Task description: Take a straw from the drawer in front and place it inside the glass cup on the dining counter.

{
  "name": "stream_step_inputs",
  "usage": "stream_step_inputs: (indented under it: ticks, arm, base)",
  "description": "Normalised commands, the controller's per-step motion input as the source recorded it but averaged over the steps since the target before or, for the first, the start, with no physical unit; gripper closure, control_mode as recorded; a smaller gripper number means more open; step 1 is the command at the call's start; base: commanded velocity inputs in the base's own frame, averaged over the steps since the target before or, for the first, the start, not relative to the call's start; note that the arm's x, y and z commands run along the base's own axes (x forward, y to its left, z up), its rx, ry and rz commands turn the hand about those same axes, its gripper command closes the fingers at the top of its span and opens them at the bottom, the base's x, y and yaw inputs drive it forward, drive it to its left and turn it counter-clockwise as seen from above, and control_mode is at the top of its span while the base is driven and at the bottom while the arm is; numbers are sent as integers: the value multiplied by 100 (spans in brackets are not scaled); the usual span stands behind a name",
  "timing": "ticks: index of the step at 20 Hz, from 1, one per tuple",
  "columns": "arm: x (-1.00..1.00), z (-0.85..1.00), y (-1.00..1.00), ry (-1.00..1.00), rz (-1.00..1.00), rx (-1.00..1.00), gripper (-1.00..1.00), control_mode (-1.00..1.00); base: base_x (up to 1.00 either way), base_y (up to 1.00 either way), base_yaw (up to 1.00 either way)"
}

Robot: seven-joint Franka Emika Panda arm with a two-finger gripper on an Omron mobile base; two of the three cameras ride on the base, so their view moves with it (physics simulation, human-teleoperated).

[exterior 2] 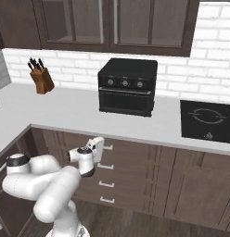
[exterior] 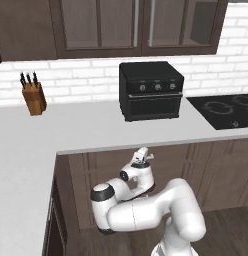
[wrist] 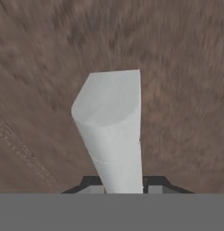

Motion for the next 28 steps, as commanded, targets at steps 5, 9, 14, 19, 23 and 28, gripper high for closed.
stream_step_inputs:
  ticks: [5,9,14,19,23,28]
  arm:
    - [-61,-42,27,9,3,0,100,-100]
    - [-81,-41,38,15,6,0,100,-100]
    - [-100,-32,19,23,12,0,100,-100]
    - [-100,-43,51,29,12,0,100,-100]
    - [-100,-59,91,30,13,0,100,-100]
    - [-100,-64,100,26,11,0,100,-100]
  base:
    - [0,0,0]
    - [0,0,0]
    - [0,0,0]
    - [0,0,0]
    - [0,0,0]
    - [0,0,0]
